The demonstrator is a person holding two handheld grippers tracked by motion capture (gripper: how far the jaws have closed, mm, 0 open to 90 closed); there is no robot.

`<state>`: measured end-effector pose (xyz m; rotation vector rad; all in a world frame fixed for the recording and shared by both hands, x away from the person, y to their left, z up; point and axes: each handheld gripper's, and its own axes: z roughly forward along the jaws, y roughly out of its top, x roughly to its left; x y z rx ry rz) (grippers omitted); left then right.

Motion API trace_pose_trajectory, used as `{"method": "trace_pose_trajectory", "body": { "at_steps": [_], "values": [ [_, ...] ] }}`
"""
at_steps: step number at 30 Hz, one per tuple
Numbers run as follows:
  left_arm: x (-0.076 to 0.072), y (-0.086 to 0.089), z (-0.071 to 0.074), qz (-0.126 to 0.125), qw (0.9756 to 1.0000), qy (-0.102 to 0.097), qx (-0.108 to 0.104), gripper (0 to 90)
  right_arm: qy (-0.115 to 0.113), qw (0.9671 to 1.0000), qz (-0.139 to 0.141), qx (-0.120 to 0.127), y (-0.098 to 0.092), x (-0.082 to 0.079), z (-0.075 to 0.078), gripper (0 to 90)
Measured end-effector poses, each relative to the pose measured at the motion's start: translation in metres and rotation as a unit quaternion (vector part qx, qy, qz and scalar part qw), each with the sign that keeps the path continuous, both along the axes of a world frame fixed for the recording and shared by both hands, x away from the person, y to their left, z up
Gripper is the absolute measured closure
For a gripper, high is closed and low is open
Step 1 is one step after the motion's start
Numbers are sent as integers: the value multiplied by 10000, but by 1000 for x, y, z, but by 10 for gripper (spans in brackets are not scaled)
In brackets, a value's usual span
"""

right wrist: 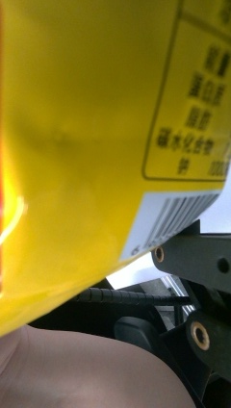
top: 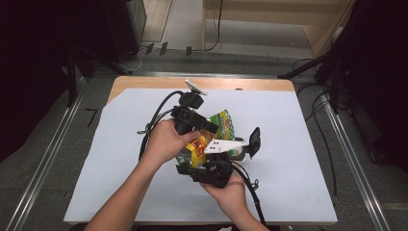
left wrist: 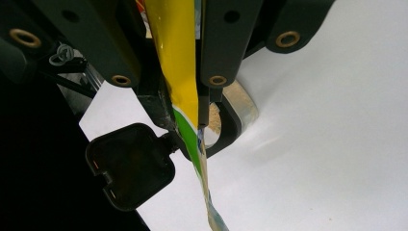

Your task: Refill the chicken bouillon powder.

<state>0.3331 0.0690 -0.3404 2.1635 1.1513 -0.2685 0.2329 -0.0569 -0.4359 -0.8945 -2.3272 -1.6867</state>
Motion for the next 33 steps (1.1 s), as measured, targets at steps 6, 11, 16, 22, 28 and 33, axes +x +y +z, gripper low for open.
{"method": "trace_pose_trajectory", "body": {
  "at_steps": [6, 11, 16, 22, 28, 33],
  "values": [
    [0, 0, 0, 39, 10000, -29, -19, 833, -26, 10000, 27, 2, 0, 1, 0, 664],
    [0, 1, 0, 35, 10000, -28, -21, 833, -13, 10000, 0, -17, 1, 1, 0, 663],
    [0, 0, 0, 33, 10000, -27, -13, 833, -3, 10000, 5, -14, 0, 1, 0, 664],
    [0, 1, 0, 52, 10000, -44, -24, 833, -4, 10000, 10, -30, 1, 2, 0, 664],
    [1, 2, -1, 52, 10000, -72, -26, 833, -29, 10000, -11, -36, 2, 4, -1, 664],
    [1, 2, 0, 79, 9999, -88, -55, 833, -22, 10000, -32, -38, 3, 4, -1, 664]
  ]
}}
